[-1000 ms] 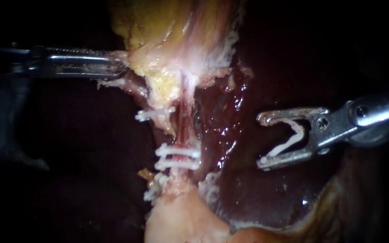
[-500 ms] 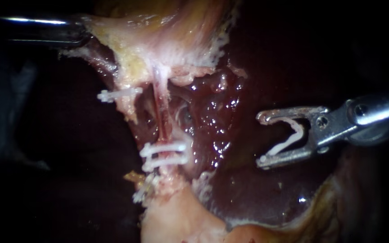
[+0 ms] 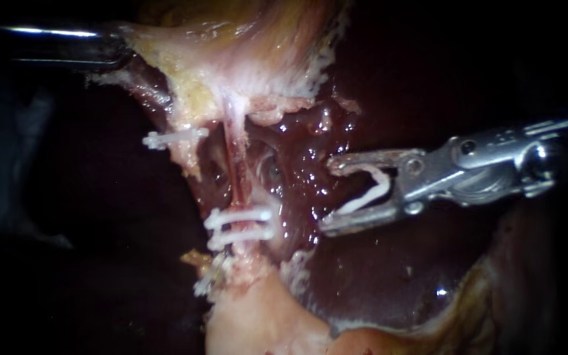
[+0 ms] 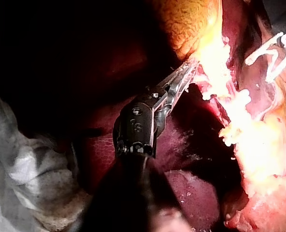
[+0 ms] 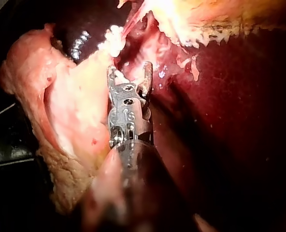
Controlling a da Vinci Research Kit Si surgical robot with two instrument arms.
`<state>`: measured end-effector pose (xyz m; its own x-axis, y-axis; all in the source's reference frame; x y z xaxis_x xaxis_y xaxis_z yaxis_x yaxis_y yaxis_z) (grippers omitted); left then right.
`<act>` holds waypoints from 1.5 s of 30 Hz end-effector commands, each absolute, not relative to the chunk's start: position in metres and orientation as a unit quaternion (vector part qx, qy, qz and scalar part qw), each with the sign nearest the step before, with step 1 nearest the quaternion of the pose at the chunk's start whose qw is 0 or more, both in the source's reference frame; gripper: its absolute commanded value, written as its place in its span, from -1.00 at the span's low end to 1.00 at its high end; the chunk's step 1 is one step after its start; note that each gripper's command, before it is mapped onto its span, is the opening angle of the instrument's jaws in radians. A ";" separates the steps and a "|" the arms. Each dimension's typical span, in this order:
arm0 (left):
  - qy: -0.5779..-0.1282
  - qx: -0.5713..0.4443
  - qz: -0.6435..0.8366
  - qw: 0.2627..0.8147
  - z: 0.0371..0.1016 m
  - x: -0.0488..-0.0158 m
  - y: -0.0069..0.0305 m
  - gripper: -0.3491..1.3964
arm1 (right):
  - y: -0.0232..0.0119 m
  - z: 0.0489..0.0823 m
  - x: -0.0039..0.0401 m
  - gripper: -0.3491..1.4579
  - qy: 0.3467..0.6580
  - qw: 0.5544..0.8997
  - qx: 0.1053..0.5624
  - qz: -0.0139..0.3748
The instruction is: Clipping third clip right tube
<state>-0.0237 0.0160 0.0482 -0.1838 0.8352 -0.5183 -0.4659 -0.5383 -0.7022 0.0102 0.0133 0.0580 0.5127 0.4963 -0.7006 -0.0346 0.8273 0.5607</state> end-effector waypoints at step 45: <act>-0.196 -0.465 0.744 0.439 0.0483 -0.0239 0.0158 -1.00 | 0.0159 0.0548 0.0203 -0.11 0.621 0.633 0.408 0.216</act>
